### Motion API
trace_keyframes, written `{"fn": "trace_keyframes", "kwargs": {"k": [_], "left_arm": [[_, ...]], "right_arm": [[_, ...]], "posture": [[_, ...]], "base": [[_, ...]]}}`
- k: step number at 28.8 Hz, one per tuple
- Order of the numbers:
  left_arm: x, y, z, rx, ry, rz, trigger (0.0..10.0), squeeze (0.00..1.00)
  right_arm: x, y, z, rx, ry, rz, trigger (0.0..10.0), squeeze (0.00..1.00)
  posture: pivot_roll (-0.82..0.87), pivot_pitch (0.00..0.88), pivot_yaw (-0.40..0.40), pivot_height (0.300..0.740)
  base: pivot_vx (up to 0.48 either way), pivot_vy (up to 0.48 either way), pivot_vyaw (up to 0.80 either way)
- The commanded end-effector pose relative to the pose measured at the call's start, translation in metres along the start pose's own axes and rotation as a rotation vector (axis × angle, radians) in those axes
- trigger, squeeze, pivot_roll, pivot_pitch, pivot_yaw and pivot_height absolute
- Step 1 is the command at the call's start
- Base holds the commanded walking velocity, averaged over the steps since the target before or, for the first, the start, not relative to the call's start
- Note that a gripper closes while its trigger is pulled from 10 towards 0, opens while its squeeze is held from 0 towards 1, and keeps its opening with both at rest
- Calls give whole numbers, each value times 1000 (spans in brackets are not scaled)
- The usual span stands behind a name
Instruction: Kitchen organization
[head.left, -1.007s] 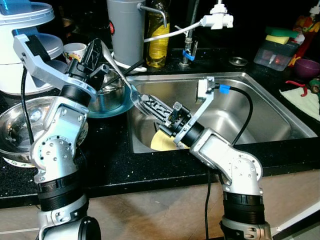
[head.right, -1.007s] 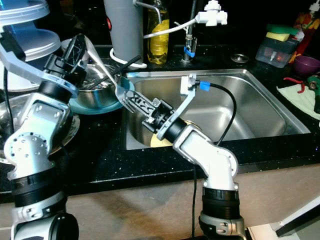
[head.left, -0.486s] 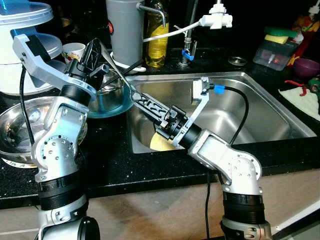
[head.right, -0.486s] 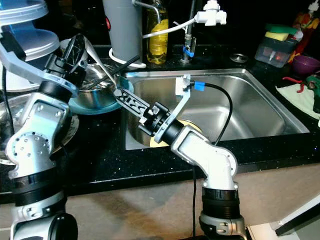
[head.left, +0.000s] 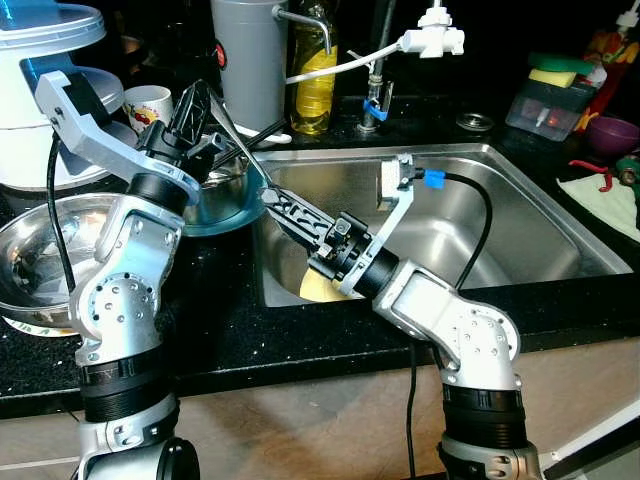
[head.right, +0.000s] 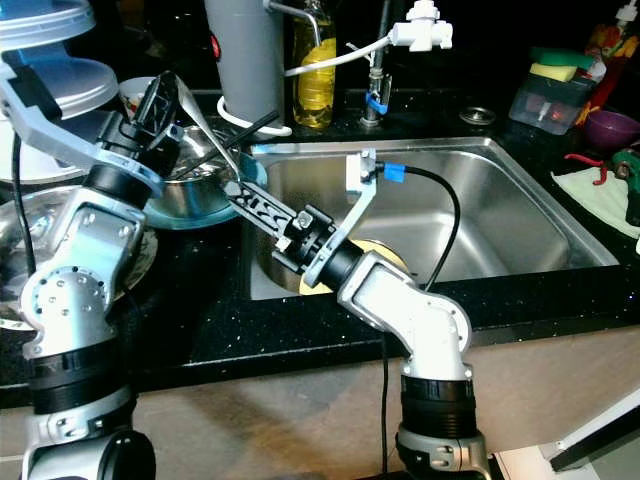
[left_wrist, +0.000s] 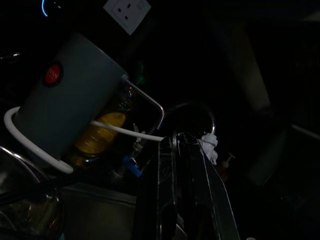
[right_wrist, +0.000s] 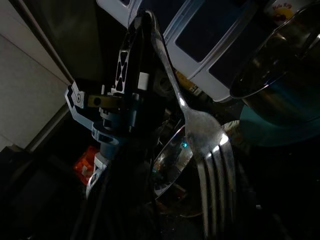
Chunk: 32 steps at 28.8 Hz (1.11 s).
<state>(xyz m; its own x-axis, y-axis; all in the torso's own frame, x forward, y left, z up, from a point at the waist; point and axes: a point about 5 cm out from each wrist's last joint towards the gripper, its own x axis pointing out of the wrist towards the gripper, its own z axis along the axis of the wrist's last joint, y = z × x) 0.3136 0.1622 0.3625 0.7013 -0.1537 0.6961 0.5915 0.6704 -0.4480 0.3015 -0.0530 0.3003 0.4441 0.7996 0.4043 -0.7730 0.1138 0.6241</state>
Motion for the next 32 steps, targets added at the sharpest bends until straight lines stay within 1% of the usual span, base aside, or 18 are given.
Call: {"fn": "trace_keyframes", "kwargs": {"k": [1, 6, 9, 15, 18, 19, 21, 22, 25, 29, 30, 32], "left_arm": [[-3, -1, -1, 10, -6, -4, 0, 0], [-2, 0, 0, 17, -10, 1, 0, 0], [-2, 4, 0, 26, -21, 32, 0, 0], [-2, 3, -3, 37, -18, 32, 0, 0], [-2, 2, -4, 70, -11, 33, 0, 0], [-2, 3, -5, 73, -9, 34, 3490, 1000], [-2, 3, -6, 75, -7, 35, 3490, 1000], [-2, 2, -7, 74, -6, 31, 10000, 1000], [-2, 2, -7, 70, -5, 28, 10000, 1000], [0, 9, -4, 98, -14, 76, 10000, 1000], [0, 12, 0, 89, -35, 95, 10000, 0], [0, 18, 7, 58, -81, 137, 10000, 0]], "right_arm": [[2, 4, 2, -4, -11, 22, 0, 0], [2, 4, 2, -6, -17, 23, 0, 0], [1, 4, 2, -11, -24, 14, 0, 0], [0, 4, 3, -11, -32, 10, 0, 0], [0, 4, 4, -7, -41, 9, 0, 0], [0, 5, 4, -7, -44, 9, 0, 0], [0, 5, 4, -7, -46, 9, 0, 0], [-1, 5, 5, -7, -50, 7, 0, 0], [-2, 4, 7, -3, -70, -1, 0, 0], [-5, 3, 13, 1, -94, -12, 0, 0], [-8, 1, 17, 5, -118, -22, 0, 0], [-13, -3, 30, 8, -182, -48, 0, 0]], "posture": [[26, 193, -11, 740], [25, 187, -11, 740], [18, 178, -6, 740], [16, 172, -2, 740], [16, 172, -2, 740], [16, 172, -2, 740], [16, 172, -2, 740], [13, 170, 2, 740], [12, 172, 3, 740], [13, 175, 3, 740], [13, 176, 3, 740], [14, 179, 3, 740]], "base": [[0, 0, 0], [0, 0, 0], [0, 0, 0], [0, 0, 0], [0, 0, 0], [0, 0, 0], [0, 0, 0], [0, 0, 0], [0, 0, 0], [0, 0, 0], [0, 0, 0], [0, 0, 0]]}}
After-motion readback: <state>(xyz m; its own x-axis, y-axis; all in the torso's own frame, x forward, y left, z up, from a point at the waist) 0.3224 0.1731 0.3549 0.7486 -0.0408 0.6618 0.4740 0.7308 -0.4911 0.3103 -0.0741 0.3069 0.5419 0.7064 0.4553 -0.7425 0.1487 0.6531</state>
